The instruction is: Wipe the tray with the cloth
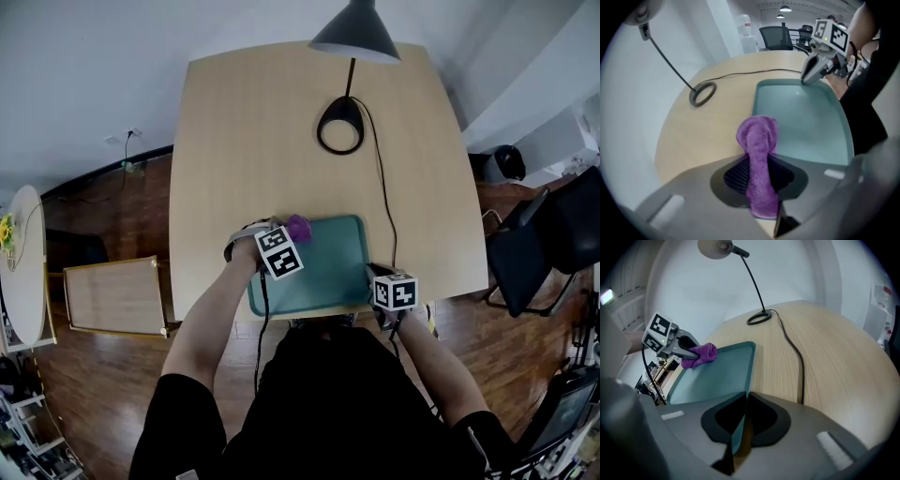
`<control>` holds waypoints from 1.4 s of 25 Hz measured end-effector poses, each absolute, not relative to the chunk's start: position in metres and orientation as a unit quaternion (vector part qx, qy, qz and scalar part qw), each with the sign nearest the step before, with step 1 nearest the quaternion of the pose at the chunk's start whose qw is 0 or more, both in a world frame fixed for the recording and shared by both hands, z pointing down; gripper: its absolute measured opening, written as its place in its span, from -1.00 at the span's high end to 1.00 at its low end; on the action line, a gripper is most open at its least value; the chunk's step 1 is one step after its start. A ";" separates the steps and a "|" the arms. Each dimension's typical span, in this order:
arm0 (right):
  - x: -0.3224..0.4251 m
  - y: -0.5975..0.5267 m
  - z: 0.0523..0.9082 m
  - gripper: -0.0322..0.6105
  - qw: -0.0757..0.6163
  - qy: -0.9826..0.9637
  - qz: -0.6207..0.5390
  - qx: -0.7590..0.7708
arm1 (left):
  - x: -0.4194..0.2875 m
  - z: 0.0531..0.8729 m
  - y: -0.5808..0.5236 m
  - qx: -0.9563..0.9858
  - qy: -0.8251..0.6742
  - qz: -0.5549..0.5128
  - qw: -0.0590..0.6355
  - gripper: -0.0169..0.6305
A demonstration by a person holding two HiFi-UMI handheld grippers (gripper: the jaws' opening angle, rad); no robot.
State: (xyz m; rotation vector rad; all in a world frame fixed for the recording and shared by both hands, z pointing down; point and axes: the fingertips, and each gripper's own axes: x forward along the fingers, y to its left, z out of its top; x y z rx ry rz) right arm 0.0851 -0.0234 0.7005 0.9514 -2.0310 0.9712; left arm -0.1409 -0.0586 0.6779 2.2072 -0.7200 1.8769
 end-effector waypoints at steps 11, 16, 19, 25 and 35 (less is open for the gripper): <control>0.087 -0.023 0.701 0.82 0.337 -0.781 0.374 0.368 | -0.121 0.689 -0.010 0.764 -0.220 0.597 0.109 0.61; 0.088 -0.025 0.702 0.82 0.340 -0.782 0.372 0.367 | -0.095 0.690 0.053 0.778 -0.164 0.594 0.119 0.61; 0.089 -0.026 0.703 0.82 0.341 -0.781 0.371 0.368 | -0.081 0.690 0.087 0.785 -0.140 0.585 0.149 0.61; 0.089 -0.028 0.702 0.82 0.341 -0.782 0.370 0.367 | -0.070 0.690 0.120 0.785 -0.121 0.583 0.169 0.61; 0.088 -0.028 0.705 0.82 0.340 -0.782 0.371 0.368 | -0.071 0.691 0.121 0.785 -0.104 0.584 0.177 0.61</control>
